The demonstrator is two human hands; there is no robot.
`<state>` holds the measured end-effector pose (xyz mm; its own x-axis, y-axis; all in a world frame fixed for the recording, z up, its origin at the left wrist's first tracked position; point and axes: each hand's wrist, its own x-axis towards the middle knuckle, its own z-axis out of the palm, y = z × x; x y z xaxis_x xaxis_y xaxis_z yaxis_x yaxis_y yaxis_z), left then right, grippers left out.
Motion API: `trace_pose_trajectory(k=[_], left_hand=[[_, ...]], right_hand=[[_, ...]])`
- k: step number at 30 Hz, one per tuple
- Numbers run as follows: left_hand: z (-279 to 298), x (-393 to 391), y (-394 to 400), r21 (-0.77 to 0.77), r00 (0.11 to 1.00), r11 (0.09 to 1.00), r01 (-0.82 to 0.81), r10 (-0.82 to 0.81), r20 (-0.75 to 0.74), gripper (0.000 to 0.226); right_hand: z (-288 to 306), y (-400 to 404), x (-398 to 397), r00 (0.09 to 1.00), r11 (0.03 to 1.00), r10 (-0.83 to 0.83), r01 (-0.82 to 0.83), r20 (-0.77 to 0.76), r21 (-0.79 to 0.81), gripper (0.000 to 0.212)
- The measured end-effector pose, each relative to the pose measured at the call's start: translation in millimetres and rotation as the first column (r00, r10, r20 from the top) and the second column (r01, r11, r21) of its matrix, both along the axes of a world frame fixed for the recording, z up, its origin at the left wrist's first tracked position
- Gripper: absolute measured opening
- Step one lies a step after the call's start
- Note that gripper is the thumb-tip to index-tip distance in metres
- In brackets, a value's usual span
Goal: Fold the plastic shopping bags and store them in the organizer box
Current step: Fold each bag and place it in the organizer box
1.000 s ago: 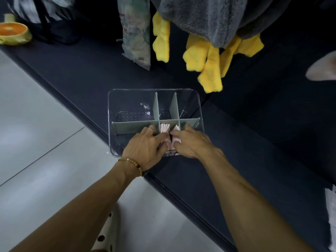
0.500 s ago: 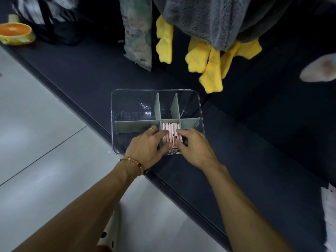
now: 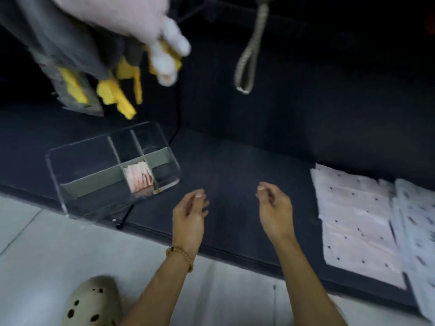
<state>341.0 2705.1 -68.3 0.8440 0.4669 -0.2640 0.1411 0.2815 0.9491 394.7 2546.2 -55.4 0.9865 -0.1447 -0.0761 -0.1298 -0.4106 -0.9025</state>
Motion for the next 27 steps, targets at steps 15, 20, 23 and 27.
trace_pose_trajectory(k=[15,20,23,27], left_hand=[[-59,57,-273,0.565,0.750,0.548,0.617,-0.626,-0.213,0.033],[-73,99,-294,0.666,0.765,0.412,0.622,-0.501,-0.405,0.063],[-73,112,-301,0.672,0.763,0.416,0.613,-0.530,-0.370,0.055],[-60,116,-303,0.814,0.839,0.372,0.447,-0.489,-0.237,0.037]], right_hand=[[-68,-323,-47,0.866,0.823,-0.476,0.380,-0.149,-0.421,0.052],[-85,-336,-22,0.937,0.769,-0.297,0.119,-0.186,-0.629,0.044],[-88,-337,-16,0.948,0.709,-0.297,0.139,-0.114,-0.692,0.029],[-78,-336,-8,0.972,0.699,-0.233,0.150,-0.024,-0.699,0.017]])
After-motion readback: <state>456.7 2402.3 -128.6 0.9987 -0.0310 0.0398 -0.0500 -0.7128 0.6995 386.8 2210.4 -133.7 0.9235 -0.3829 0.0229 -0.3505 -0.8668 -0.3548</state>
